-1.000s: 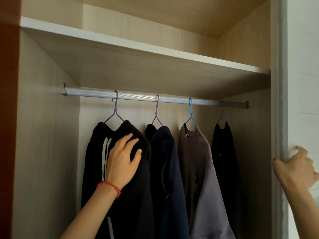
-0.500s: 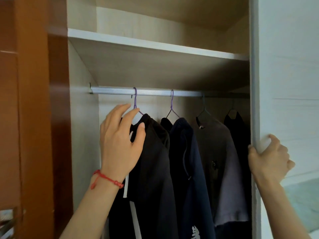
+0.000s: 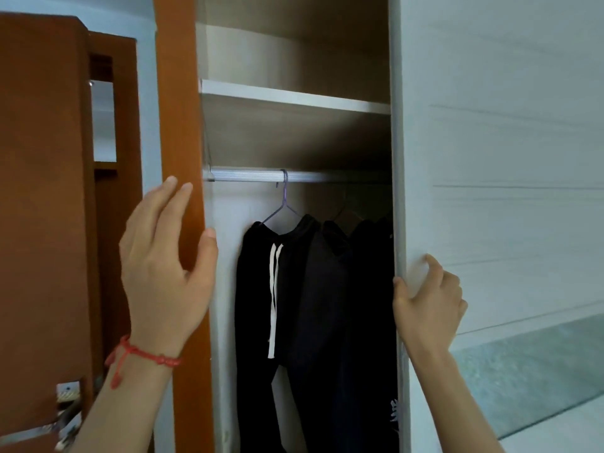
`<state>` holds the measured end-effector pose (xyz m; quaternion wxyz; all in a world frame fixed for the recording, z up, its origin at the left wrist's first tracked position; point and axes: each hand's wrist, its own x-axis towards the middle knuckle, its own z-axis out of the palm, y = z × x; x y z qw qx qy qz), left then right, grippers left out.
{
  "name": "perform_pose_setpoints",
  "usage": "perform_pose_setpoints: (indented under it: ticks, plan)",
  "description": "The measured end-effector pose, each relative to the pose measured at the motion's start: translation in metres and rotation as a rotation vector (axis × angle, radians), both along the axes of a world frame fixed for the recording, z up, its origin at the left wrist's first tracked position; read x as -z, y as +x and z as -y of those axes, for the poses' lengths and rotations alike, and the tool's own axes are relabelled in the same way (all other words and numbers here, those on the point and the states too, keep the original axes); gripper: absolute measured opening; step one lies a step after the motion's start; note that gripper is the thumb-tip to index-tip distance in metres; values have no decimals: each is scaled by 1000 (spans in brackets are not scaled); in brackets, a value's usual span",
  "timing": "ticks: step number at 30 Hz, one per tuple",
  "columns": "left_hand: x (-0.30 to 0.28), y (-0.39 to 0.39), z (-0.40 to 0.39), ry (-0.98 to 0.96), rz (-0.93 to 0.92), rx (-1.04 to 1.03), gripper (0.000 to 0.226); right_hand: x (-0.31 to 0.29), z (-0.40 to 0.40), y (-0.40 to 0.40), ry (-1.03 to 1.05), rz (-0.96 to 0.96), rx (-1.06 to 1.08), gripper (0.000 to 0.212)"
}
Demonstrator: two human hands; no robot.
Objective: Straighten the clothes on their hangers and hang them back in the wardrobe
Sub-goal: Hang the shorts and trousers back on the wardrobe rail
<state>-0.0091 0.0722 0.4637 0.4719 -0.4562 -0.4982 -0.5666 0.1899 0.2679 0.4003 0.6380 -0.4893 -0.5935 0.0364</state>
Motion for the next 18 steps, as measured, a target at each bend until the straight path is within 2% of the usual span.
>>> perform_pose_setpoints:
  ticks: [2,6,11,18]
  plan:
    - [4,-7,-2,-49,53,100,58,3,14,-14,21,21,-31,56]
    - [12,-13,-12,-39,5,153,62,12,40,-41,116,45,-103,60]
    - [13,-18,-11,-19,244,426,54,24,68,-75,255,-10,-188,62]
    - [12,-15,-9,-22,271,471,46,30,100,-114,434,-28,-328,46]
